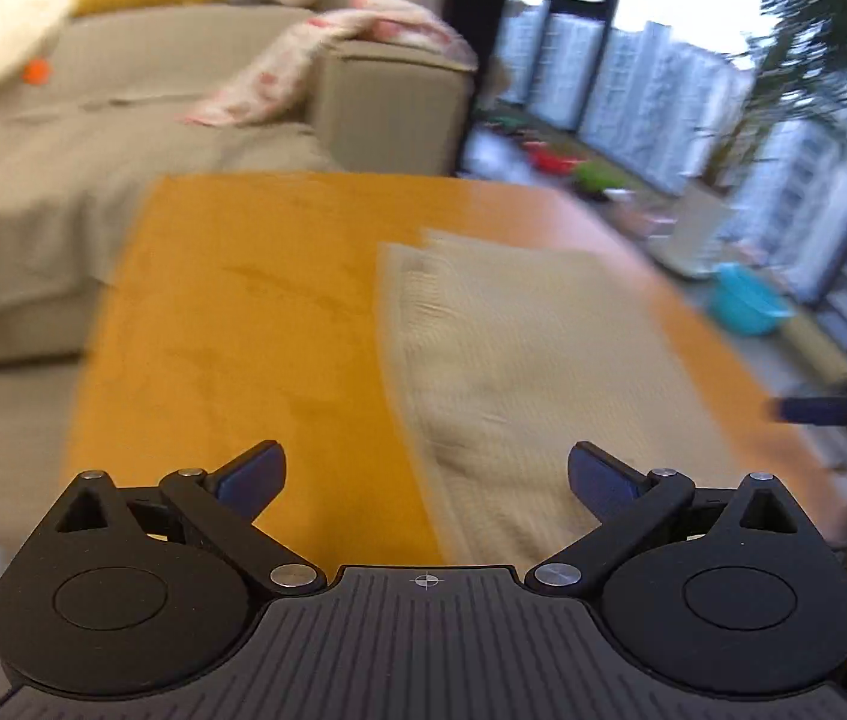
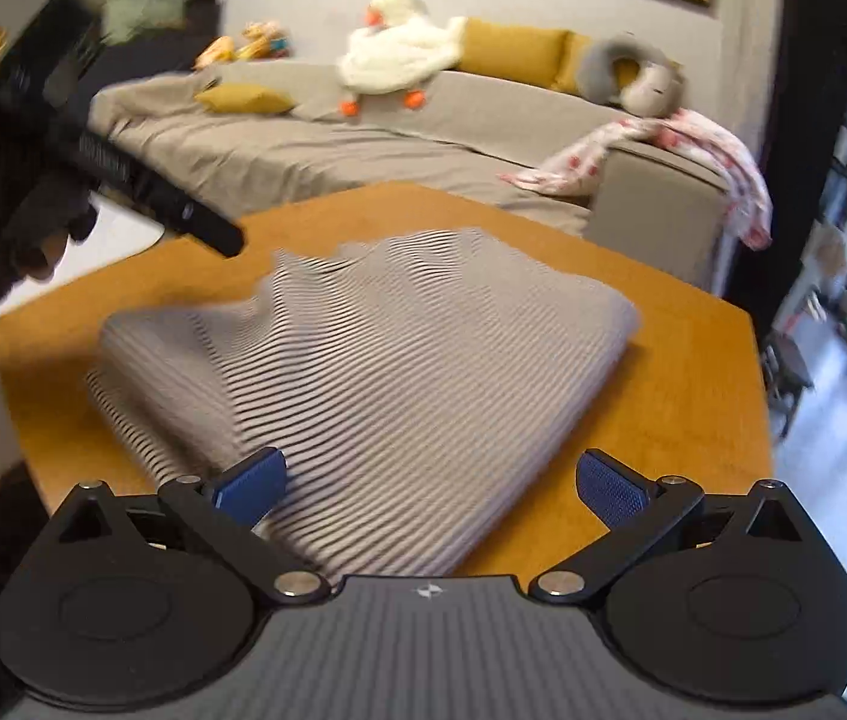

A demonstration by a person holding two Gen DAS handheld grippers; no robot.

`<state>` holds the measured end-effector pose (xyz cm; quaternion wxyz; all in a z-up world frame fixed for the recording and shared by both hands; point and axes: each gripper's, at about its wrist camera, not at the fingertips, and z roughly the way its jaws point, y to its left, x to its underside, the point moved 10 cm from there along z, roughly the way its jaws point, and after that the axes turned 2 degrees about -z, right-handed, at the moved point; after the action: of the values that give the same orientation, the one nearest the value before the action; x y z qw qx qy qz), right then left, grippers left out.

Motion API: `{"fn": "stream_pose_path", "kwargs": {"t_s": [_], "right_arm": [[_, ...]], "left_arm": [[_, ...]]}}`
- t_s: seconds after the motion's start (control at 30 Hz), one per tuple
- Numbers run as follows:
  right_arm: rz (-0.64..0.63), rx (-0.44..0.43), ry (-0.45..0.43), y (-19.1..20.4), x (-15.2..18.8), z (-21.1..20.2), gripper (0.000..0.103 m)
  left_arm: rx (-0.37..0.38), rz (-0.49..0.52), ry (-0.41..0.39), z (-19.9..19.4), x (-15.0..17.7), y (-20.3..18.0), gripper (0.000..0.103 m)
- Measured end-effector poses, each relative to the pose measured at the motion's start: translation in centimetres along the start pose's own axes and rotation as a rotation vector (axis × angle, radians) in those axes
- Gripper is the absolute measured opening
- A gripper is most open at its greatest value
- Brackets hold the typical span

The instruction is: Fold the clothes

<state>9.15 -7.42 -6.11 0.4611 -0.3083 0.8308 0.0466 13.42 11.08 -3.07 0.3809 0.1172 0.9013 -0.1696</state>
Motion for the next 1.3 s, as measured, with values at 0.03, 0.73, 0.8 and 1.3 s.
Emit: {"fn": "stream_pose_path", "kwargs": {"t_s": [0.03,0.73,0.8,1.3], "right_arm": [[-0.034,0.016,0.005,0.3,0.1,0.1,0.103],[-0.135,0.084,0.011,-0.5,0.4,0.3,0.103],[-0.125,0.094,0.034,-1.2,0.7,0.7,0.103],[-0.191,0.051,-0.04,-1.6,-0.4,-2.2,0.088]], "left_arm": [[0.022,0.016,0.009,0.0,0.4,-0.9,0.103],[0.048,0.079,0.096,2.9,5.4,-5.1,0.103],[0.05,0.072,0.095,2.9,5.4,-5.2,0.103],[0.06,0.174,0.103,3.4,6.6,-8.7,0.103]]}}
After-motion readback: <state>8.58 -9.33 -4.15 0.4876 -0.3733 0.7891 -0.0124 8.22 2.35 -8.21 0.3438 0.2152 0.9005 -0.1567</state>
